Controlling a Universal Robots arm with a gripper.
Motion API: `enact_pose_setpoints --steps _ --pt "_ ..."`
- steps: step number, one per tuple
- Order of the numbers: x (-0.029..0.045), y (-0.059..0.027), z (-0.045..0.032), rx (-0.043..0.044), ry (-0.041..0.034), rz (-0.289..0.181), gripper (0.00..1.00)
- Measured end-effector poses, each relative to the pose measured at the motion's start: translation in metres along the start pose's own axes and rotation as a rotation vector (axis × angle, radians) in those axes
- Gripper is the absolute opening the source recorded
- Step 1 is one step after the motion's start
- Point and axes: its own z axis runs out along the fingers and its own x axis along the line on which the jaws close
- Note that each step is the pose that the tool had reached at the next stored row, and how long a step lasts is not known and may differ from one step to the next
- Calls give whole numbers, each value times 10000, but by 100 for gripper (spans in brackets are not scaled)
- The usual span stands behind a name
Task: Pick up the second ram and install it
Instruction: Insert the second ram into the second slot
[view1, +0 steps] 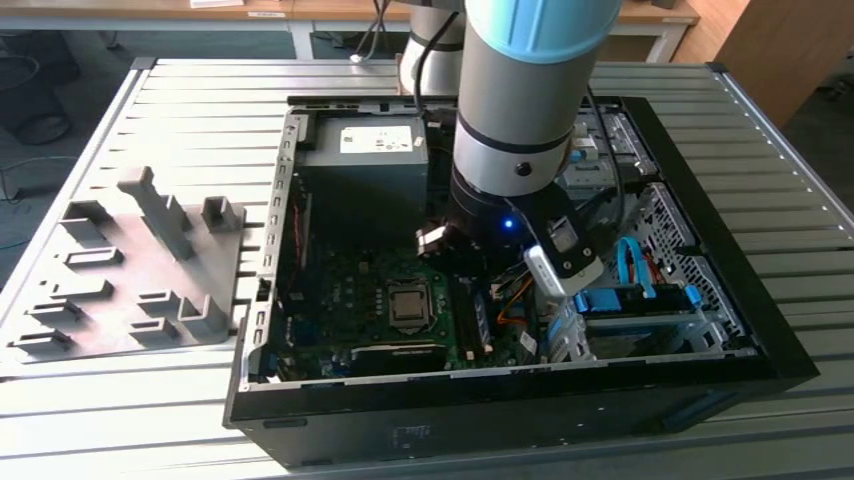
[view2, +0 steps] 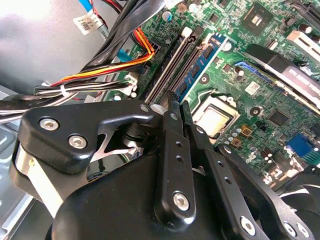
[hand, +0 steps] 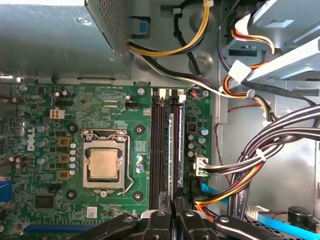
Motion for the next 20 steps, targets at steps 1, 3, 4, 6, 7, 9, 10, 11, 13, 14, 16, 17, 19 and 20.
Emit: enact_pose_setpoints --steps 1,3,4,6,7,9,10,11,13,14,16,17,19,20 --pt "0 0 5 0 0 0 14" --pt "0 0 14 0 0 0 14" --pt "1 0 18 0 0 0 14" --pt "1 0 28 0 0 0 14" --pt "1 0 32 0 0 0 14" --pt "1 0 42 0 0 0 14" --pt "1 0 46 0 0 0 14" --pt "1 0 51 -1 0 0 14" --pt "2 0 60 3 1 0 14" --pt "2 0 66 1 0 0 14" --pt "2 0 73 0 -1 0 14" --pt "2 0 77 1 -1 1 14" --pt "3 0 83 3 0 0 14" --pt "3 0 86 4 0 0 14"
